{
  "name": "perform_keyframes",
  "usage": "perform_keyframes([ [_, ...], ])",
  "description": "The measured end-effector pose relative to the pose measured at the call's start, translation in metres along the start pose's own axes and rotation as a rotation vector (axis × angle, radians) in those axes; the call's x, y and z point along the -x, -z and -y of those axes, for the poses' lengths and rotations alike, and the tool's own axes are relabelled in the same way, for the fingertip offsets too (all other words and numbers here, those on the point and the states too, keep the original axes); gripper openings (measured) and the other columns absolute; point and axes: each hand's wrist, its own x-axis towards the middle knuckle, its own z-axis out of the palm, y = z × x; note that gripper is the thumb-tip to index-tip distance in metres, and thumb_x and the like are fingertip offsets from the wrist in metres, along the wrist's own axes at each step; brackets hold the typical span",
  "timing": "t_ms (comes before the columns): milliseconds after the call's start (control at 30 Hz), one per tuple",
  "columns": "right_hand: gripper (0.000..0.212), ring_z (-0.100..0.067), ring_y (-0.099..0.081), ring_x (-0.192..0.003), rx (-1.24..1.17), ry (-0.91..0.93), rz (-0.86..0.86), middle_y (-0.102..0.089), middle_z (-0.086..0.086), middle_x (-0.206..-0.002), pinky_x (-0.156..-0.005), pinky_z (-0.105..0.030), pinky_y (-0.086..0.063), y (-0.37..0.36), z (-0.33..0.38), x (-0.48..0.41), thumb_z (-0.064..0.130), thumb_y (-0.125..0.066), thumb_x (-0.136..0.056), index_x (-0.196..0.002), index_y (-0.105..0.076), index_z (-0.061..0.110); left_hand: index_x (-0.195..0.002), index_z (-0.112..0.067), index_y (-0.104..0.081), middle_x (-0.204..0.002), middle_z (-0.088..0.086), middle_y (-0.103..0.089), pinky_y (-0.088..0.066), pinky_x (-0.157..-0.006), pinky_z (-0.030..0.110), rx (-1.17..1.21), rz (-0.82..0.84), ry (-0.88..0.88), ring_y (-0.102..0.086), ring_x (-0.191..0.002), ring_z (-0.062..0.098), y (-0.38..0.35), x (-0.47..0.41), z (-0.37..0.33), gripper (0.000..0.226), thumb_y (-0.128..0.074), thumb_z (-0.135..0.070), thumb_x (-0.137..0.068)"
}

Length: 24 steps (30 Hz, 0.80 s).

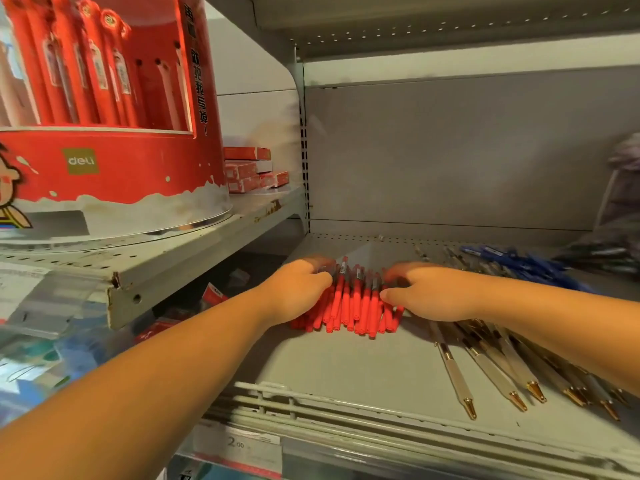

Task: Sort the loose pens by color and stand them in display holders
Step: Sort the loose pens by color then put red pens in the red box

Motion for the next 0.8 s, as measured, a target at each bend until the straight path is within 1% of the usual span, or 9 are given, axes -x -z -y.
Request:
perform_keyframes([
  [100, 0.029, -0.015, -0.063, -0.094, -0.003, -0.001, 0.009, -0.067, 0.000, -0.104, -0.084, -0.034, -0.054, 0.002, -0.002, 0.004, 0.046, -0.049, -0.097, -0.112, -0.061, 0.025, -0.134, -0.028, -0.053, -0.110, 0.003, -0.067, -0.055, -0.076, 0.031, 0.000, -0.039, -0.008, -0.068, -0.094, 0.025, 0.003, 0.001, 0.003, 0.040, -0.044, -0.013, -0.098],
  [200, 0.024, -0.016, -0.063, -0.096, -0.017, 0.021, 0.022, -0.066, 0.000, -0.108, -0.088, -0.037, -0.054, 0.002, -0.001, 0.008, 0.037, -0.053, -0.096, -0.116, -0.060, 0.025, -0.129, -0.026, -0.053, -0.092, -0.006, -0.062, -0.048, -0.050, 0.018, -0.018, -0.069, 0.026, -0.063, -0.068, 0.008, 0.002, 0.000, 0.005, 0.037, -0.047, -0.009, -0.097],
  [267, 0.023, -0.016, -0.061, -0.098, 0.001, 0.031, 0.015, -0.064, 0.002, -0.110, -0.091, -0.036, -0.053, 0.003, -0.003, 0.009, 0.028, -0.054, -0.097, -0.119, -0.059, 0.023, -0.131, -0.021, -0.052, -0.087, -0.003, -0.061, -0.043, -0.046, 0.016, -0.002, -0.130, 0.075, -0.060, -0.061, 0.004, 0.004, 0.000, 0.005, 0.038, -0.051, -0.010, -0.095],
  [400, 0.009, -0.013, -0.059, -0.087, 0.036, 0.041, 0.015, -0.060, 0.003, -0.095, -0.077, -0.027, -0.051, 0.004, -0.008, 0.011, 0.022, -0.053, -0.097, -0.103, -0.059, 0.025, -0.115, -0.009, -0.058, -0.093, 0.005, -0.059, -0.043, -0.071, 0.028, -0.013, -0.275, 0.199, -0.056, -0.084, 0.021, 0.006, 0.002, 0.007, 0.025, -0.057, -0.014, -0.090],
  [467, 0.004, -0.014, -0.062, -0.083, 0.005, 0.063, 0.033, -0.064, 0.002, -0.090, -0.077, -0.030, -0.054, 0.002, -0.006, 0.012, 0.028, -0.056, -0.096, -0.097, -0.061, 0.027, -0.101, -0.002, -0.062, -0.083, 0.008, -0.054, -0.039, -0.070, 0.034, 0.000, -0.294, 0.241, -0.050, -0.078, 0.022, 0.005, 0.005, 0.008, 0.018, -0.057, -0.014, -0.089],
  [567, 0.012, -0.018, -0.066, -0.084, -0.020, 0.123, 0.081, -0.069, -0.001, -0.092, -0.079, -0.035, -0.056, -0.002, 0.001, 0.014, 0.035, -0.058, -0.095, -0.101, -0.065, 0.027, -0.088, 0.002, -0.063, -0.079, 0.013, -0.052, -0.037, -0.067, 0.035, 0.023, -0.227, 0.247, -0.048, -0.073, 0.022, 0.005, 0.010, 0.008, 0.019, -0.062, -0.017, -0.086],
  [667, 0.018, -0.022, -0.066, -0.081, 0.007, 0.136, 0.076, -0.070, -0.004, -0.088, -0.078, -0.040, -0.055, -0.006, 0.004, 0.013, 0.039, -0.058, -0.095, -0.098, -0.068, 0.025, -0.094, 0.004, -0.069, -0.082, 0.018, -0.065, -0.048, -0.073, 0.037, 0.063, -0.118, 0.200, -0.057, -0.073, 0.022, 0.005, 0.014, 0.005, 0.030, -0.070, -0.024, -0.084],
  [733, 0.019, -0.020, -0.063, -0.074, 0.024, 0.138, 0.071, -0.069, -0.004, -0.085, -0.074, -0.037, -0.053, -0.008, 0.006, 0.010, 0.040, -0.057, -0.095, -0.095, -0.068, 0.025, -0.093, -0.005, -0.071, -0.088, 0.014, -0.073, -0.055, -0.084, 0.041, 0.092, -0.047, 0.146, -0.067, -0.076, 0.023, 0.004, 0.016, 0.003, 0.023, -0.072, -0.028, -0.086],
  [800, 0.019, -0.014, -0.058, -0.068, 0.040, 0.148, 0.068, -0.068, -0.003, -0.082, -0.070, -0.034, -0.052, -0.009, 0.008, 0.007, 0.039, -0.056, -0.096, -0.094, -0.068, 0.025, -0.091, -0.017, -0.070, -0.085, 0.004, -0.075, -0.058, -0.084, 0.036, 0.068, -0.005, 0.098, -0.071, -0.079, 0.017, 0.003, 0.015, 0.005, 0.014, -0.073, -0.030, -0.086],
])
